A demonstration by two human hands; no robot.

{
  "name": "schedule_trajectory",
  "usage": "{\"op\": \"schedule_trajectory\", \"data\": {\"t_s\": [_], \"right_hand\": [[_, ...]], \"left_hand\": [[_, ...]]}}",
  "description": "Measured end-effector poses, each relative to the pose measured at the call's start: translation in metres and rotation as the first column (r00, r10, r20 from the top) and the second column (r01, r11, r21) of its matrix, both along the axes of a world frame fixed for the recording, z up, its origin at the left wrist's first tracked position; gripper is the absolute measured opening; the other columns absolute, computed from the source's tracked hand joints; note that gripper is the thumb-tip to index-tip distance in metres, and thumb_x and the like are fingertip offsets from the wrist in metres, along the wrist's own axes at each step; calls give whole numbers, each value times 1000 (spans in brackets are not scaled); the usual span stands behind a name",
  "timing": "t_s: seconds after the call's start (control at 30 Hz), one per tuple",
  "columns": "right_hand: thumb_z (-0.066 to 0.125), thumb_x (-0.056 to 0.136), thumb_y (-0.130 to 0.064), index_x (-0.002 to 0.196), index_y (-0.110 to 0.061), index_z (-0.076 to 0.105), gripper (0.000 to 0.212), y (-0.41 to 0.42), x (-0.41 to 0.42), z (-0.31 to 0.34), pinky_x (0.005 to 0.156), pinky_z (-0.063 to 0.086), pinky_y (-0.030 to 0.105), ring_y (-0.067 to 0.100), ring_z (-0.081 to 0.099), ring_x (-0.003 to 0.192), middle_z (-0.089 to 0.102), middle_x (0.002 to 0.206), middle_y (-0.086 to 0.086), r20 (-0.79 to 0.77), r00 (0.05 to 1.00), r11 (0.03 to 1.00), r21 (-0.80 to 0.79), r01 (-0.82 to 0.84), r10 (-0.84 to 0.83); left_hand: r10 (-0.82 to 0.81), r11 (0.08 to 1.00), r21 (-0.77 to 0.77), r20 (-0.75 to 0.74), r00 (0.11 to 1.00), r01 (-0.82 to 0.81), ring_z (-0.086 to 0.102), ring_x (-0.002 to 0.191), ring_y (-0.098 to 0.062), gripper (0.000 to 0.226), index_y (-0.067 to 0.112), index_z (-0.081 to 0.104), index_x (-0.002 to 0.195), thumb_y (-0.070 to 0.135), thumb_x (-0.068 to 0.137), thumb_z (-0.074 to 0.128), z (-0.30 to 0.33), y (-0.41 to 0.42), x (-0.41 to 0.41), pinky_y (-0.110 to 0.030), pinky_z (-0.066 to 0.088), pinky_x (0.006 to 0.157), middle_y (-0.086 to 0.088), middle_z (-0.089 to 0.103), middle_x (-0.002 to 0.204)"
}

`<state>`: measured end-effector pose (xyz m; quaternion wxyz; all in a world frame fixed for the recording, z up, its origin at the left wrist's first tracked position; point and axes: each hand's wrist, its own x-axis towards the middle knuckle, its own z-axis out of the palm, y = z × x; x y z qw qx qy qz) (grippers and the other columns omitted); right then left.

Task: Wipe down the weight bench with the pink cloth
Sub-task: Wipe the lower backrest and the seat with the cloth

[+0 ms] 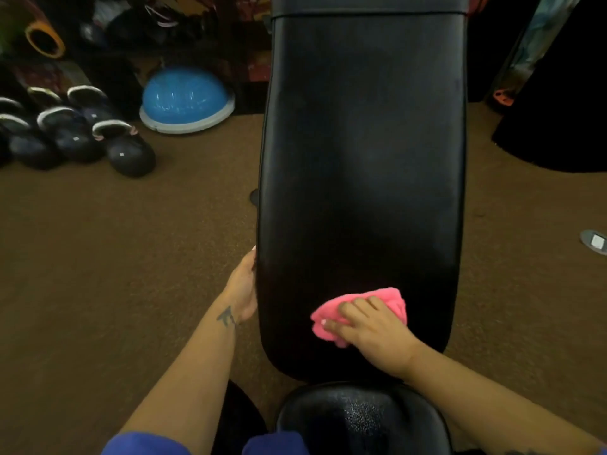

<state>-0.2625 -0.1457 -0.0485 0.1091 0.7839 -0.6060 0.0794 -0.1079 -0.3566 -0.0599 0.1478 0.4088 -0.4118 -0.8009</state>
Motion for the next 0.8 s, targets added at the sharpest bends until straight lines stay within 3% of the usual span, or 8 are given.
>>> {"op": "schedule_trajectory", "data": {"t_s": [0.13,0.27,0.43,0.57,0.67,0.8], "right_hand": [[43,76,-27,103,-23,71,39,-9,-27,18,70,29,34,23,40,82,52,92,5,44,987,981,-110,159,-155],[43,77,-28,108,-22,69,41,-27,-7,18,71,30,33,22,45,82,55,93,3,84,986,973,-168,159,-146],[40,79,-32,110,-30,67,41,16,-29,2,70,33,31,16,45,83,58,91,-5,-21,1000,1000,1,22,-22],[46,77,-30,107,-25,68,38,6,-51,16,70,30,33,20,46,82,41,96,0,42,989,982,-121,143,-139],[45,78,-26,110,-22,68,40,-14,-26,11,68,30,34,21,42,80,51,94,3,109,982,963,-206,175,-155],[43,79,-26,116,-26,63,43,11,-24,-9,68,31,33,18,45,78,44,95,-2,35,998,997,-56,55,-53]], "left_hand": [[19,999,-32,11,1000,-19,54,122,-27,83,35,42,139,59,64,69,0,1,1,-48,41,103,-5,53,138],[67,997,-33,20,998,-67,59,114,-27,42,24,52,130,44,95,41,4,7,-5,-48,41,102,-9,61,126],[116,992,41,35,993,-117,54,119,-30,52,27,42,139,49,92,41,-3,5,-4,-51,40,102,-10,55,133],[161,986,24,89,983,-164,54,119,-29,56,30,52,130,62,84,45,-7,7,-7,-52,34,106,-7,58,130],[213,976,28,118,970,-218,52,122,-30,75,31,55,130,72,68,54,-9,8,-8,-54,32,107,-7,57,133],[222,973,24,147,964,-228,55,117,-29,46,27,54,125,55,91,40,0,12,-11,-53,35,106,-9,59,126]]}}
